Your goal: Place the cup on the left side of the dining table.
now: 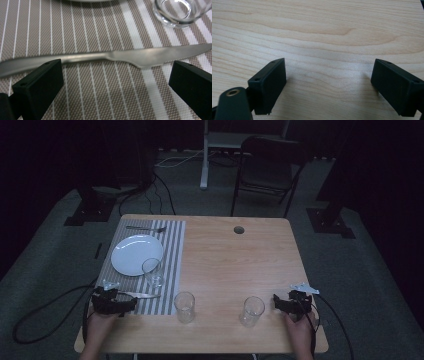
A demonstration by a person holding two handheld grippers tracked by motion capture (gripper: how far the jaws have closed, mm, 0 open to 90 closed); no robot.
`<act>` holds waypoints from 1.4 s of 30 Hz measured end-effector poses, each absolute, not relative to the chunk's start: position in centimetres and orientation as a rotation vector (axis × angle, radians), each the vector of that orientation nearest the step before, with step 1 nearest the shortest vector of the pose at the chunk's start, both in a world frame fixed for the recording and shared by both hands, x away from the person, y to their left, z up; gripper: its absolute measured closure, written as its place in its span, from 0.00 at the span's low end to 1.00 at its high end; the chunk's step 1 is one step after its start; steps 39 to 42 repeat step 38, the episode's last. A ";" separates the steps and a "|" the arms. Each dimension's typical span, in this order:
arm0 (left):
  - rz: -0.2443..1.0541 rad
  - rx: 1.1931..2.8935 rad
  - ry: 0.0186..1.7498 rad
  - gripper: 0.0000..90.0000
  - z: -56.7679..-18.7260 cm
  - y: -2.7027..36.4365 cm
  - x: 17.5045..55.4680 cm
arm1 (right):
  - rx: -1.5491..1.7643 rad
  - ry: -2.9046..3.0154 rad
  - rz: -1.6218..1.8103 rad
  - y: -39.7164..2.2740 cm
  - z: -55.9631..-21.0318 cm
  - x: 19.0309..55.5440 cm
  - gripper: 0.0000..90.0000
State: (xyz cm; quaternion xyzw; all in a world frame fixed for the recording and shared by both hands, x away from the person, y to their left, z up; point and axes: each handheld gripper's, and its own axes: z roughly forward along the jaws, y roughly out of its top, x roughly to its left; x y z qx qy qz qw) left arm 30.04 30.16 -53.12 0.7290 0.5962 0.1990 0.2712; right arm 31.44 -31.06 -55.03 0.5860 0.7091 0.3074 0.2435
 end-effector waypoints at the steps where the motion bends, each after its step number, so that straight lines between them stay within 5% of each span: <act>1: 0.532 1.964 1.605 0.00 -53.2 30.3 29.9 | 1.601 1.937 0.840 -31.1 -55.0 31.4 0.14; 42: 0.648 1.911 1.602 0.00 -54.6 30.5 27.2 | 1.601 1.938 0.839 -31.1 -55.0 31.4 0.14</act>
